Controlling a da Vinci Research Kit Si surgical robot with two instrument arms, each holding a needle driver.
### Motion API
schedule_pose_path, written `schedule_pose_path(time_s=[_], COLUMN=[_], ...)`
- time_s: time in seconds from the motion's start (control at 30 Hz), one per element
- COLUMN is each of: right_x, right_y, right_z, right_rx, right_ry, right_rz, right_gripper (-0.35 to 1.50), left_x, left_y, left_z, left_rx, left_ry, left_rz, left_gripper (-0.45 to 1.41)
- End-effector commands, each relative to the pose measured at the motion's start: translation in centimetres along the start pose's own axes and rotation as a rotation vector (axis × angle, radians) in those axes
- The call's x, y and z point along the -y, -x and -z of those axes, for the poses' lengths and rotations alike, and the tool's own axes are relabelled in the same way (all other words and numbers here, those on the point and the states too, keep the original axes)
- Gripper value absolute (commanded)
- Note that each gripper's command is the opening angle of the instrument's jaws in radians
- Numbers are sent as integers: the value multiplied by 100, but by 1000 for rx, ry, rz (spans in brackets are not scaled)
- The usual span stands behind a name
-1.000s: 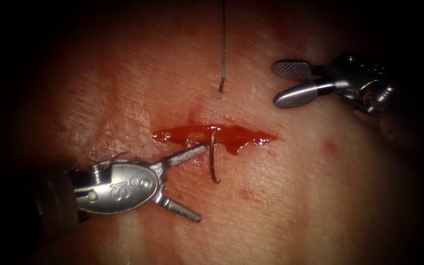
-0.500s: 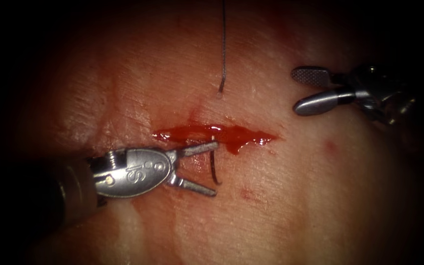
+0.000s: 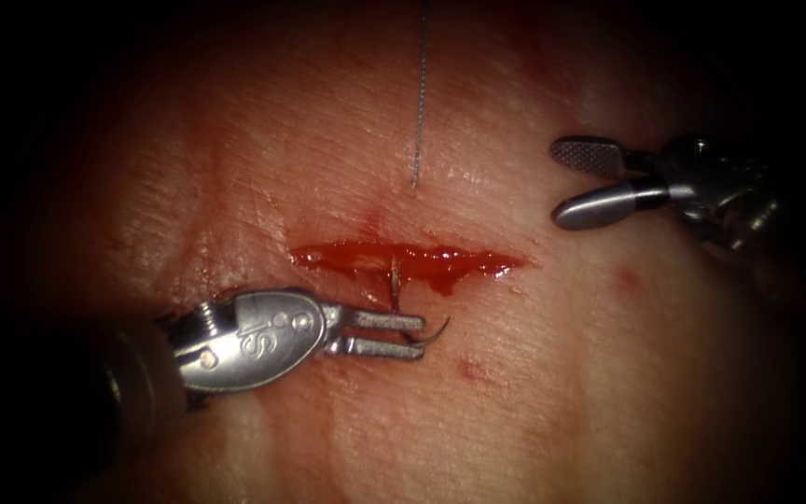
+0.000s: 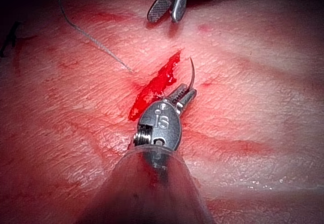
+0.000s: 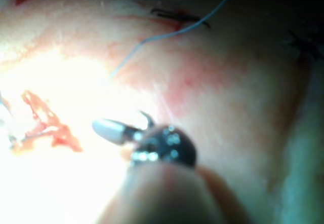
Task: Wound Closure
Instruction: Pull the needle through with the left gripper.
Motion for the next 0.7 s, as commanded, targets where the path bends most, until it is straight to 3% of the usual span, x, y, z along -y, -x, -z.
schedule_pose_path(time_s=[0.03, 0.23, 0.3, 0.5, 0.6, 0.7], right_x=[0, 14, 18, 22, 25, 40], right_y=[-4, -4, -2, -2, -1, 1], right_z=[-6, -4, -4, -5, -6, -9], right_rx=[-1, 2, 6, 7, 10, 32], right_ry=[-17, -39, -55, -59, -66, -139], right_rz=[4, -20, -54, -71, -87, -167], right_gripper=[104, 106, 106, 103, 103, 84], left_x=[2, -14, -29, -44, -42, -30], left_y=[-4, -22, -31, -52, -62, -81], left_z=[-4, 1, 3, 5, 9, 19], left_rx=[-13, -100, -115, -123, -126, -122], left_ry=[20, 96, 169, 219, 203, 127], left_rz=[39, 200, 277, 264, 211, 40], left_gripper=[-45, -45, -45, -45, -45, -45])
